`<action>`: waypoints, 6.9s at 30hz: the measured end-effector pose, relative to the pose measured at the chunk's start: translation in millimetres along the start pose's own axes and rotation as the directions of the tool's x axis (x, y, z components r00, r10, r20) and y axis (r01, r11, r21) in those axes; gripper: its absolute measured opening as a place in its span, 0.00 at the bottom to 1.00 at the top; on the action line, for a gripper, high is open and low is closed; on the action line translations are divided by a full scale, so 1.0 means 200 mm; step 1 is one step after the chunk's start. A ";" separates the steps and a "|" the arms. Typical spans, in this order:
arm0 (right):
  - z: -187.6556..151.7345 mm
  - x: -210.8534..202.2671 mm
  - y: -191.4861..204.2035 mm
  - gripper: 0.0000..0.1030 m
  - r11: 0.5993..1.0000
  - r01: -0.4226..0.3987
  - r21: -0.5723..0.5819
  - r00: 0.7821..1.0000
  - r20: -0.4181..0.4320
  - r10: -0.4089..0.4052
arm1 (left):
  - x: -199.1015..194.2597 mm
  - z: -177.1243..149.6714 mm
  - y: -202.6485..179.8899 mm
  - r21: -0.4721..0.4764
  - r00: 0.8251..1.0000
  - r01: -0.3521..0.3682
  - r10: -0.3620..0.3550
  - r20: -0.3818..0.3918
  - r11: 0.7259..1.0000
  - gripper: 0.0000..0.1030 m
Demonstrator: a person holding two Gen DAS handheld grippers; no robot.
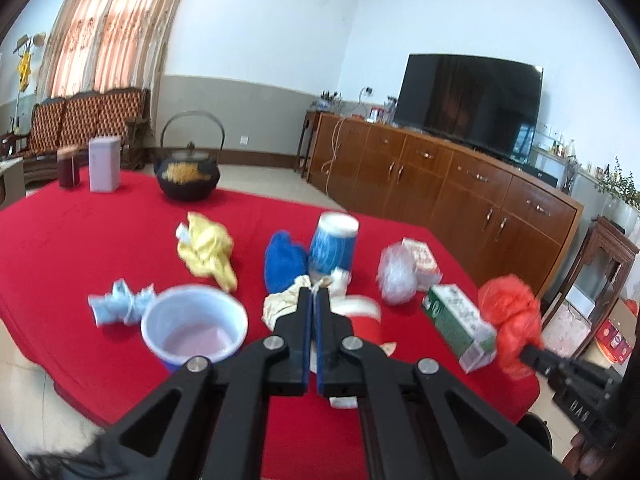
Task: Collect trash
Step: 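Carry the red bag and tan paper over the black bin with both grippers, then open both grippers to drop the bag and paper into the bin, then move both tools back toward the table, then grasp the red-and-white paper cup with the right gripper while the left gripper grasps the blue cup, then carry the red cup and blue cup over the black bin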
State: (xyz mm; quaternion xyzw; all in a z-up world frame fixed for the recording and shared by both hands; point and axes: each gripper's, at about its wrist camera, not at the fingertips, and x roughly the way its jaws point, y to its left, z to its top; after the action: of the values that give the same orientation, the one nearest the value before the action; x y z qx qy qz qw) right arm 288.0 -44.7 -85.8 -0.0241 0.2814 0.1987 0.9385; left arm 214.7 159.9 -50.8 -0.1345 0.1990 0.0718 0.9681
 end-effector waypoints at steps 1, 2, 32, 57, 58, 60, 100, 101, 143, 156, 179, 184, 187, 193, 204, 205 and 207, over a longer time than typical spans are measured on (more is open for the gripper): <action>0.00 0.00 -0.01 0.05 1.000 0.002 0.003 1.000 0.003 -0.002 | -0.01 0.03 -0.01 -0.001 1.000 0.005 -0.005 0.013 1.000 0.01; 0.01 -0.01 -0.02 0.05 1.000 0.005 0.008 1.000 0.007 -0.005 | -0.02 0.05 -0.02 0.000 1.000 0.009 -0.009 0.020 1.000 0.01; -0.15 -0.65 -0.54 0.05 0.963 0.240 0.126 0.970 0.019 -0.244 | -0.14 -0.13 -0.77 0.159 0.959 0.276 -0.260 -0.112 0.948 0.01; -0.72 -0.96 -1.28 0.05 0.849 0.441 0.292 0.897 -0.173 -0.407 | -0.15 -0.60 -1.57 0.258 0.816 0.553 -0.454 -0.358 0.792 0.01; -0.75 -0.96 -1.31 0.05 0.845 0.445 0.297 0.895 -0.184 -0.407 | -0.14 -0.62 -1.59 0.259 0.809 0.561 -0.457 -0.369 0.786 0.01; -0.79 -0.96 -1.34 0.05 0.841 0.450 0.300 0.892 -0.202 -0.406 | -0.12 -0.67 -1.64 0.262 0.798 0.574 -0.458 -0.393 0.776 0.01; -1.45 -0.37 -1.86 0.76 0.817 0.536 0.212 0.751 -0.562 -0.347 | 0.32 -1.21 -1.63 0.345 0.774 0.468 -0.189 -0.604 0.814 0.89; -1.42 -0.39 -1.85 0.78 0.810 0.541 0.226 0.755 -0.555 -0.349 | 0.29 -1.19 -1.60 0.353 0.783 0.455 -0.179 -0.595 0.818 0.91; -0.23 -0.38 -0.41 0.85 0.985 0.126 0.116 0.986 -0.122 -0.112 | -0.21 -0.30 -0.16 0.087 0.985 -0.090 0.102 -0.141 0.992 0.96; -0.09 0.09 0.15 0.85 0.995 -0.012 0.099 0.988 -0.154 0.028 | -0.11 -0.20 0.34 0.056 0.953 -0.281 0.285 -0.104 0.958 0.96; 0.00 0.57 0.26 0.56 0.999 0.002 0.042 0.983 -0.183 0.006 | 0.29 -0.17 0.38 0.085 0.966 -0.206 0.217 -0.140 0.975 0.77; 0.02 0.51 0.25 0.56 0.999 -0.002 0.045 0.987 -0.159 0.009 | 0.26 -0.15 0.34 0.091 0.971 -0.188 0.199 -0.131 0.978 0.77; 0.03 0.46 0.23 0.56 0.999 0.000 0.043 0.990 -0.143 0.006 | 0.23 -0.14 0.30 0.096 0.973 -0.184 0.195 -0.126 0.978 0.77; 0.04 0.36 0.19 0.56 0.999 0.012 0.044 0.992 -0.123 -0.006 | 0.17 -0.12 0.22 0.101 0.976 -0.168 0.180 -0.120 0.981 0.77; 0.03 0.10 -0.01 0.56 0.995 0.064 0.080 0.995 -0.088 -0.057 | 0.04 -0.15 -0.01 0.126 0.986 -0.104 0.118 -0.117 0.987 0.77; 0.03 0.07 -0.03 0.56 0.994 0.070 0.084 0.994 -0.085 -0.063 | 0.03 -0.15 -0.04 0.130 0.987 -0.097 0.112 -0.117 0.987 0.77; 0.02 0.02 -0.08 0.56 0.992 0.084 0.093 0.994 -0.080 -0.077 | 0.01 -0.16 -0.09 0.136 0.988 -0.081 0.098 -0.119 0.987 0.77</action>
State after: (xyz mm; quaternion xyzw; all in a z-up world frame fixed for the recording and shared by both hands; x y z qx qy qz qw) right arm 298.6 -56.6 -86.1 0.0021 0.3251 0.1459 0.9344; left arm 208.3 134.8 -75.6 -0.0657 0.2695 0.0935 0.9562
